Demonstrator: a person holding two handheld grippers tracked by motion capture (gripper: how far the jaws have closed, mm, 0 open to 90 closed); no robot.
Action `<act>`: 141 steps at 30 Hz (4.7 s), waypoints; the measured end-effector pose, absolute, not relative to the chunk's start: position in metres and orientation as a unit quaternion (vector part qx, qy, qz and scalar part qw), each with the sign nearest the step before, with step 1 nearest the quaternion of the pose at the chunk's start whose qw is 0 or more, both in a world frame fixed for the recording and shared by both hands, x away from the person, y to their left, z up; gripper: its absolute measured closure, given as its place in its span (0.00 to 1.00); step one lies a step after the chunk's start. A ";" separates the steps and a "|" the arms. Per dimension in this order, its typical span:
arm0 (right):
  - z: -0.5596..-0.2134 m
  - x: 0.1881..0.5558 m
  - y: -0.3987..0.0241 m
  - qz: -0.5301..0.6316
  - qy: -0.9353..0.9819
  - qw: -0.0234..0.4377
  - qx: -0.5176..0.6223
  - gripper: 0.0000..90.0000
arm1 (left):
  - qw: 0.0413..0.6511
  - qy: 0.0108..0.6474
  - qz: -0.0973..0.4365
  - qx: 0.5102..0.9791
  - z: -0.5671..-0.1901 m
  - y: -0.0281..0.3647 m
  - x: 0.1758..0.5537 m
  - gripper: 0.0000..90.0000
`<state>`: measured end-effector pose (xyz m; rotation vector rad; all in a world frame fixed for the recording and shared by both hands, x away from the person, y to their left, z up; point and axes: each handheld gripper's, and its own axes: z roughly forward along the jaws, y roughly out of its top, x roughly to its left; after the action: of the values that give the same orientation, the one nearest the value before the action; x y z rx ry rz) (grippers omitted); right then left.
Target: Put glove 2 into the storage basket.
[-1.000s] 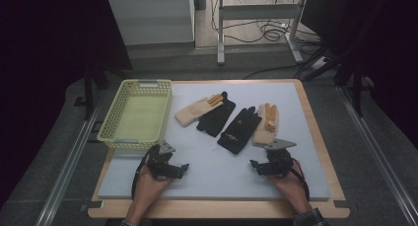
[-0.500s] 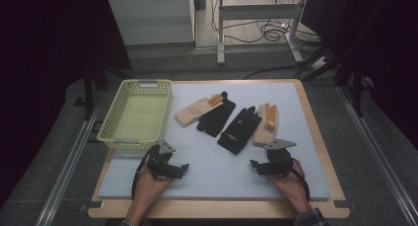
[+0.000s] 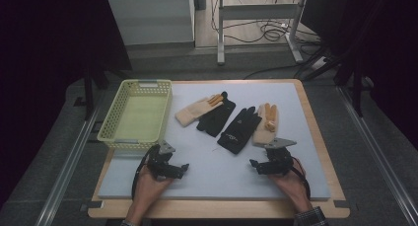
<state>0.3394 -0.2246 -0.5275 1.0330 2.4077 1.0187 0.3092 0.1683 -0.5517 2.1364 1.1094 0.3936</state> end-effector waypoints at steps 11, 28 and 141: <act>-0.512 0.347 -0.212 0.380 0.839 0.145 0.360 0.31 | 0.344 0.427 0.152 0.822 -0.552 0.168 0.309 0.03; -0.495 0.409 -0.130 0.382 0.857 0.131 0.320 0.52 | 0.345 0.428 0.150 0.822 -0.552 0.169 0.309 0.03; -0.508 0.405 -0.172 0.368 0.833 0.179 0.373 0.46 | 0.345 0.428 0.150 0.822 -0.552 0.169 0.309 0.03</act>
<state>0.4054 -0.1723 -0.5076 1.0530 2.3547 1.0394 0.3093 0.1686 -0.5517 2.1345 1.1107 0.3893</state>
